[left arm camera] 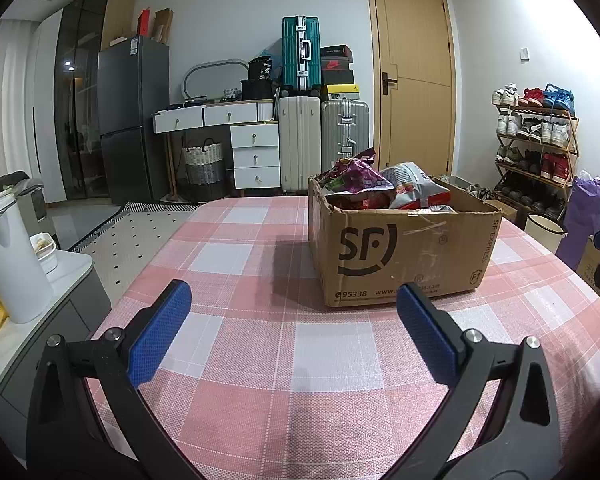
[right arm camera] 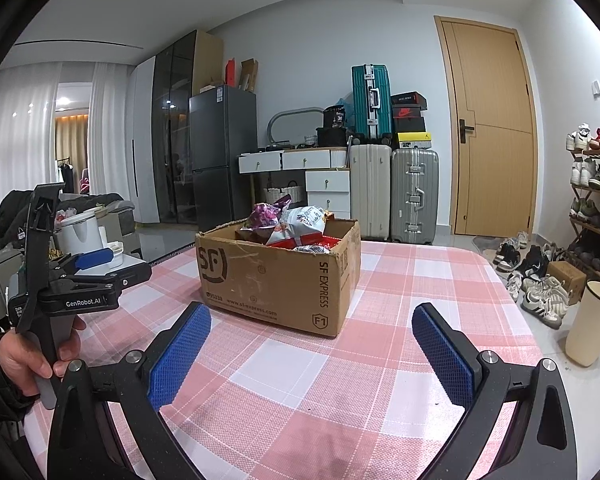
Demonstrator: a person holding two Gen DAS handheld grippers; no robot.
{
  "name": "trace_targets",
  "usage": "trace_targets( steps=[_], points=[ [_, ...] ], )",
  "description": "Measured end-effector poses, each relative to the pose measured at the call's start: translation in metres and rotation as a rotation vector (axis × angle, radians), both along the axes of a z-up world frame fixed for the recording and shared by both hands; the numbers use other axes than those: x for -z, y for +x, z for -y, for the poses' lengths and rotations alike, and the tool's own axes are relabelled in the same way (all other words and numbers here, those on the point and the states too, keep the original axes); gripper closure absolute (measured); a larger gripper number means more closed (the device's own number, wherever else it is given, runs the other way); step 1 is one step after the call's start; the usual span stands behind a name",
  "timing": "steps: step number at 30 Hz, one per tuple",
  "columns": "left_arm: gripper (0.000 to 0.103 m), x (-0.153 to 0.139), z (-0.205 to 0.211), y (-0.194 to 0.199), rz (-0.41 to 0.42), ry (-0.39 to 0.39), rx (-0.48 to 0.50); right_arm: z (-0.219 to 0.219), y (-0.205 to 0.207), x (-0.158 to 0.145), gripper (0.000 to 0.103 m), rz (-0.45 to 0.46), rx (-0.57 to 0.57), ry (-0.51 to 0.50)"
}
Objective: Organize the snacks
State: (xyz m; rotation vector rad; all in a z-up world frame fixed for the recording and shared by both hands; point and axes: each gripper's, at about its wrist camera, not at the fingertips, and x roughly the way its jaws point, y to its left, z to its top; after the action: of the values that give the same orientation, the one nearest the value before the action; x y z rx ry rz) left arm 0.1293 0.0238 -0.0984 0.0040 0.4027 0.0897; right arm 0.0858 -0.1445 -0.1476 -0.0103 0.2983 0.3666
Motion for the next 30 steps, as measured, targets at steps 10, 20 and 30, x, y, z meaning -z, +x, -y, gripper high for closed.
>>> trace_targets(
  steps=[10,20,30],
  points=[
    [0.001,0.0009,-0.0005,0.0004,0.000,0.000,0.000,0.0005,-0.0002,0.0005,0.000,0.001,0.003,0.002],
    [0.001,0.0010,-0.0010,0.0003,0.000,-0.001,-0.002,0.0018,0.0006,0.0017,0.000,-0.001,0.005,0.003],
    [0.001,-0.0001,-0.0015,-0.0005,0.001,-0.004,-0.010,0.0019,0.0006,0.0018,0.000,-0.001,0.005,0.004]
  ],
)
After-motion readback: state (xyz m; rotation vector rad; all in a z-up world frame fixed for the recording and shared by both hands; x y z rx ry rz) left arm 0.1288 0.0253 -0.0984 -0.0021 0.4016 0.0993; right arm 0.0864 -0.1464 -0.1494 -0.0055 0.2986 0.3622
